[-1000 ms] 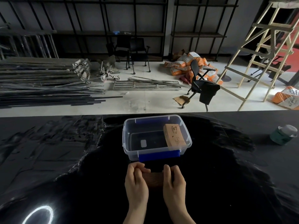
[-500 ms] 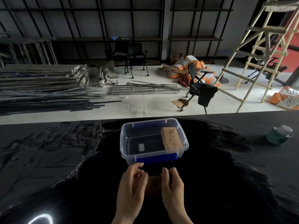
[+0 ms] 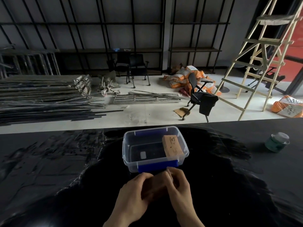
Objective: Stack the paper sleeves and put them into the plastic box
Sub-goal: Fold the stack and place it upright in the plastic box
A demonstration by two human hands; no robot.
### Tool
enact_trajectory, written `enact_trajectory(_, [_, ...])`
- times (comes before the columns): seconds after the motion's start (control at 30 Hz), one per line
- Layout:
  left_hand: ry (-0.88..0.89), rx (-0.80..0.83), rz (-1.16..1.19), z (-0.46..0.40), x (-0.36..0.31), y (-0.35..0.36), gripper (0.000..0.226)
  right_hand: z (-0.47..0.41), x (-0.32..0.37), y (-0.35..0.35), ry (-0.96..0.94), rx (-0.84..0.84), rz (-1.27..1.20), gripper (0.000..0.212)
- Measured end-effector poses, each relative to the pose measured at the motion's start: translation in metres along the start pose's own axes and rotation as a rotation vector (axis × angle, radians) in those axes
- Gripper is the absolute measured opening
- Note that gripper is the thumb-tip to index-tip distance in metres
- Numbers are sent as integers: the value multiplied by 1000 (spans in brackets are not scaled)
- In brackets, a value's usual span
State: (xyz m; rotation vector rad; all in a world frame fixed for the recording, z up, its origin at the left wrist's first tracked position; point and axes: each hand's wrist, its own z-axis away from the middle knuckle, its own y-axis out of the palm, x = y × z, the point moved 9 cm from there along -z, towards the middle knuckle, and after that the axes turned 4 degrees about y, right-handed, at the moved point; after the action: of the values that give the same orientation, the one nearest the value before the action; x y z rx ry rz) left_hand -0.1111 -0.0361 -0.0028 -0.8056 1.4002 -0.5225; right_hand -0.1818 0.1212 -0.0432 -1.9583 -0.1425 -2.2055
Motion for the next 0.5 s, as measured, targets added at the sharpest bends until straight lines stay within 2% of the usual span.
enact_trajectory(0.1, [-53,-188,412,7,6,-18,48,3,11,0,55,137,-168,64])
enact_trajectory(0.2, [-180,-247,683,8,5,-18,49,6,35,11,10,277,-195,48])
enact_trajectory(0.33, [-204,-270,798,8,-2,-20,42,5,55,13,-46,267,-199,45])
enact_trajectory(0.43, [-228,-215,834,6,-6,-21,32,5,65,13,-56,251,-157,44])
enact_trajectory(0.5, [-256,-182,894,6,-7,-23,38,5,67,16,-46,248,-151,42])
